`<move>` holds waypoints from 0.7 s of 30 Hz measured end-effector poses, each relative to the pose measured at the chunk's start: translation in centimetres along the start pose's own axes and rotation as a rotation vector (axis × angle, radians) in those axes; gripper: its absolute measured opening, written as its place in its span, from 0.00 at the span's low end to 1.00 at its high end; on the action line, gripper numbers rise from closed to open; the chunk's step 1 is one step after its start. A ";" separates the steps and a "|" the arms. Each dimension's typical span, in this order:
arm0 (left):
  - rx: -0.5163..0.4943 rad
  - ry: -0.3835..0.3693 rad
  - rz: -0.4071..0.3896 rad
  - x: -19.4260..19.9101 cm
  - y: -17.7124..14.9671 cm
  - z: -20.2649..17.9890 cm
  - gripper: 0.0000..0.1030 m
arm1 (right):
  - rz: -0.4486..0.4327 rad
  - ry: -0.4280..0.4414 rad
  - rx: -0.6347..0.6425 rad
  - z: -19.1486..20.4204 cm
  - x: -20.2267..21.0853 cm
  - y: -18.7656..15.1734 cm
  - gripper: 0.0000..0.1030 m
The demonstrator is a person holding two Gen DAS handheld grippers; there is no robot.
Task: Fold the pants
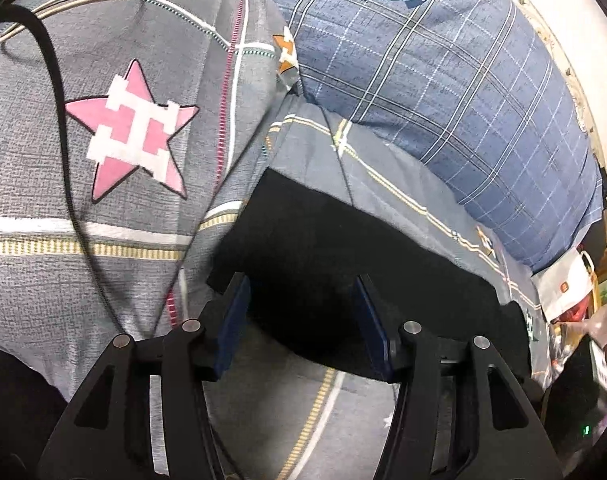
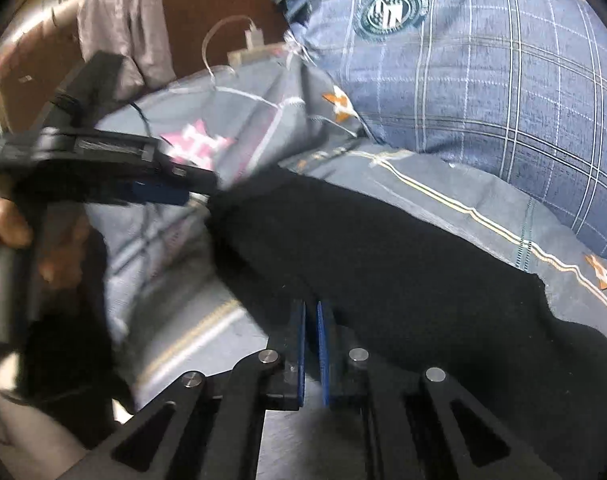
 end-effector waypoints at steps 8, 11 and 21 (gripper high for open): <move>-0.056 0.003 0.026 -1.7 -0.5 -2.7 0.61 | 0.019 -0.026 -0.117 0.0 -3.0 -0.6 0.15; -0.085 0.008 0.033 -2.4 -0.8 -3.9 0.61 | -0.023 -0.050 -0.144 -0.9 -0.3 -1.2 0.29; -0.211 -0.001 0.091 -5.7 -1.9 -9.2 0.61 | -0.155 -0.374 -0.716 -17.2 12.3 -10.9 0.44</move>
Point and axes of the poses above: each gripper's, at about its wrist camera, not at the fingertips, and x roughly against the way its jaws point, z to its left, y to its top, the point moved 1 cm from there along -x, roughly the way its jaws point, and after that the axes turned 15 degrees about z, right-handed, at the moved point
